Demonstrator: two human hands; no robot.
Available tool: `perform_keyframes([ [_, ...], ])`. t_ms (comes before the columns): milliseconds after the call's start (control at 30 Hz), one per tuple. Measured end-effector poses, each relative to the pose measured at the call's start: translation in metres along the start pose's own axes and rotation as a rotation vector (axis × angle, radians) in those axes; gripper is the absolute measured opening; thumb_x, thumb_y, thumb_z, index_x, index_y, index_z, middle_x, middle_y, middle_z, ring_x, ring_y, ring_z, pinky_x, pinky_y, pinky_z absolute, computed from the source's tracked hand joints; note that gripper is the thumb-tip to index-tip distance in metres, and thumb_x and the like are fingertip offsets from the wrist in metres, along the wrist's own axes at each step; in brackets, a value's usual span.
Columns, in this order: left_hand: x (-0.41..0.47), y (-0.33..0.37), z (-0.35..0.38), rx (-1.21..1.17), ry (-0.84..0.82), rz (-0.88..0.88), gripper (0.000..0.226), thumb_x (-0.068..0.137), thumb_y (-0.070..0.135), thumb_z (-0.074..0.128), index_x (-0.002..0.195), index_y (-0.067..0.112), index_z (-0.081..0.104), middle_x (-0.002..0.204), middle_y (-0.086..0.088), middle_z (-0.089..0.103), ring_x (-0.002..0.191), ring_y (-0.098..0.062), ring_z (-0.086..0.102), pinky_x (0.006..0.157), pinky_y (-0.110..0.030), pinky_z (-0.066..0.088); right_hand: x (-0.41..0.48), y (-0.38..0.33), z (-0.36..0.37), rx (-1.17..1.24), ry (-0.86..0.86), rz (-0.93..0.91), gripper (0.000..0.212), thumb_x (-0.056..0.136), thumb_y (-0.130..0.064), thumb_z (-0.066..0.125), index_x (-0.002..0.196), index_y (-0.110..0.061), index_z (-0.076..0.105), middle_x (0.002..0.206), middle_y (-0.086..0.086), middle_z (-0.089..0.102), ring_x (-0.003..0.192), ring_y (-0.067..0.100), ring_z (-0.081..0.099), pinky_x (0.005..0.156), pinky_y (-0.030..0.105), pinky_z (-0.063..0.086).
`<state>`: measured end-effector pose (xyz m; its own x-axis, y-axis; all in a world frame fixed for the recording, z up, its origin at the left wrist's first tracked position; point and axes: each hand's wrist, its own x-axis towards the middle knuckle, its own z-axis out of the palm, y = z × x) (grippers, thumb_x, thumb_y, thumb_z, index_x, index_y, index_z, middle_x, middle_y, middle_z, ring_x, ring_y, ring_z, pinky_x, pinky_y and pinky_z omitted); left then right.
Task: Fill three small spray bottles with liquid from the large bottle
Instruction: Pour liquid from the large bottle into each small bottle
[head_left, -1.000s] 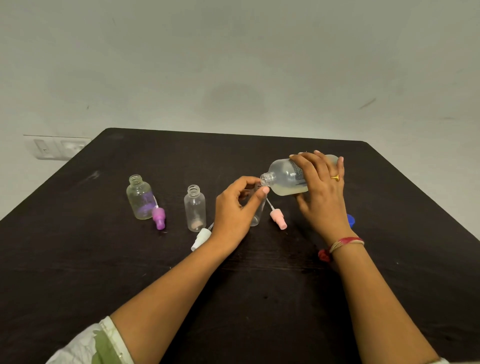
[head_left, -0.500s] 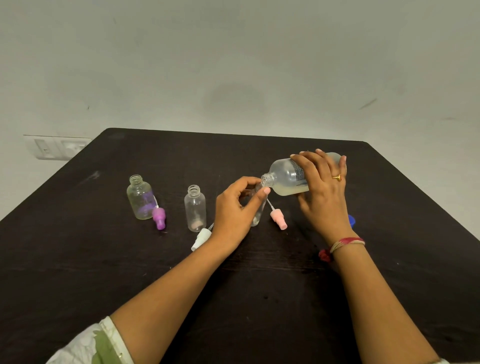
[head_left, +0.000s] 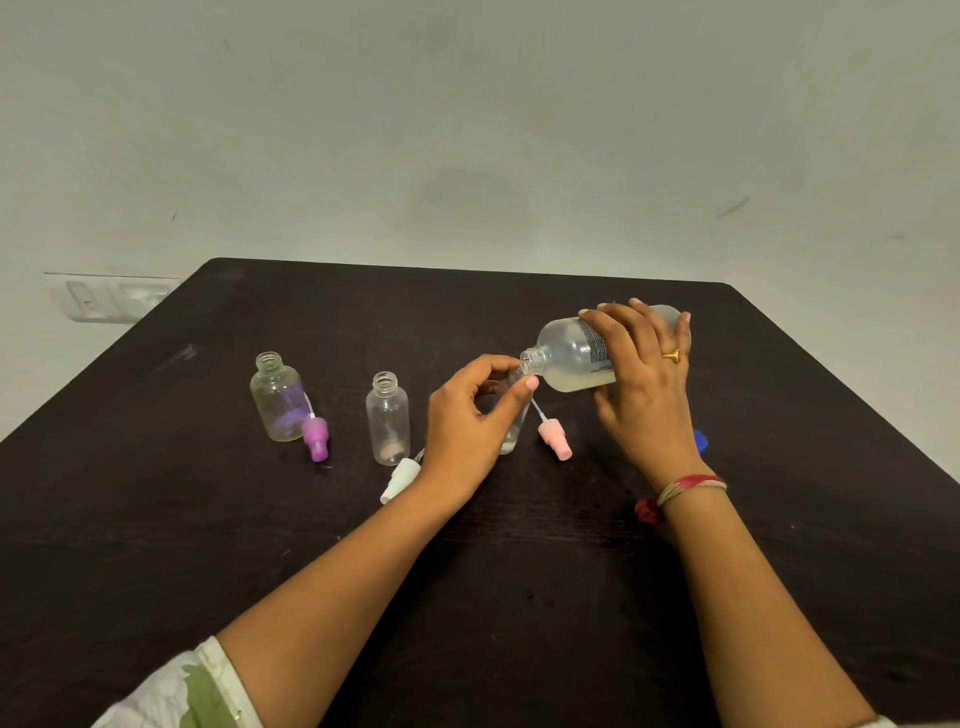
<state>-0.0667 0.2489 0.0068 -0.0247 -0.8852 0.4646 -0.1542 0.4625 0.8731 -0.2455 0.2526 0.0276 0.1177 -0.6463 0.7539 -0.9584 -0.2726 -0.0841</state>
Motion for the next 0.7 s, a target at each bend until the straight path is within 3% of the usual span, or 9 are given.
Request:
perform_keyframes([
  [700,-0.0011,0.0016,-0.0004,-0.007,-0.003,0.015,0.014,0.085,0.026,0.070,0.098,0.020,0.069,0.091,0.007,0.070,0.088,-0.004,0.065,0.082,-0.021,0.052,0.0003,0.0005,-0.0016,-0.003,-0.001,0.000,0.076,0.067,0.005,0.071,0.131,-0.023,0.041,0.131,0.006,0.050,0.134,0.027,0.033,0.115,0.053,0.002],
])
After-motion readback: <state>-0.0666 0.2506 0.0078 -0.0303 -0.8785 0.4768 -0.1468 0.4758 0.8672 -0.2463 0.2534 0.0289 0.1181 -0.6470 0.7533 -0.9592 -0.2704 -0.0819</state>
